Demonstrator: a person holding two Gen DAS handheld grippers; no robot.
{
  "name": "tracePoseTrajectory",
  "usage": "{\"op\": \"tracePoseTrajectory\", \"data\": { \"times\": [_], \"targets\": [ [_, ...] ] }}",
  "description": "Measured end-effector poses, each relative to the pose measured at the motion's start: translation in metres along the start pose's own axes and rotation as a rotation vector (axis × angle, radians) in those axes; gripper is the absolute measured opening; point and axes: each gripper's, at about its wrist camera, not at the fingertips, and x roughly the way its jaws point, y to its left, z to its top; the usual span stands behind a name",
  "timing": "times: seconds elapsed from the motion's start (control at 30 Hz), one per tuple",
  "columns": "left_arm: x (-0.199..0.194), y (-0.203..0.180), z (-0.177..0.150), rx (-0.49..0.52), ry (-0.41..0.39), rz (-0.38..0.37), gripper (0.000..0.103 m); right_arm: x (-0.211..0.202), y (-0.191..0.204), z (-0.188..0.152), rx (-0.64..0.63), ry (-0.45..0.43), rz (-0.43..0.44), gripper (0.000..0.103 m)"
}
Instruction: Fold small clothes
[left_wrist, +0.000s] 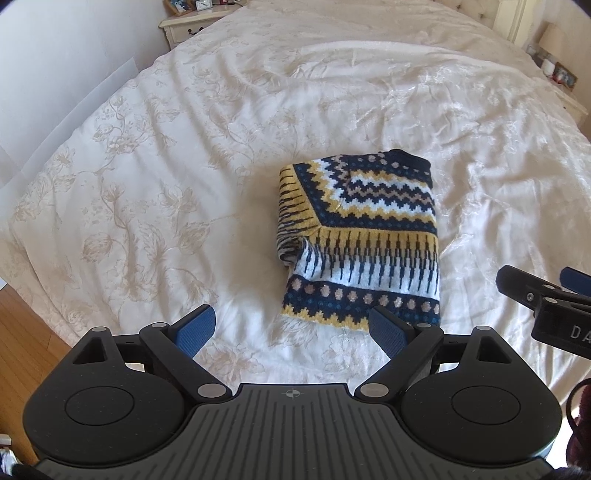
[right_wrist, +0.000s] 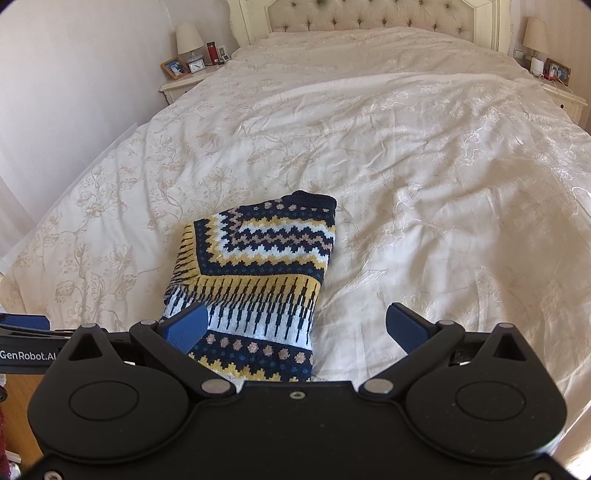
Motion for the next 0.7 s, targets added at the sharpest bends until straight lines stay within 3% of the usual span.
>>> {"op": "tracePoseTrajectory", "data": {
  "times": [0.7],
  "targets": [
    [0.012,0.004,-0.009,-0.018,0.048,0.019,0.091,0.005,0.001,-0.005,-0.004,0.038,-0.012,0.102]
  ]
}}
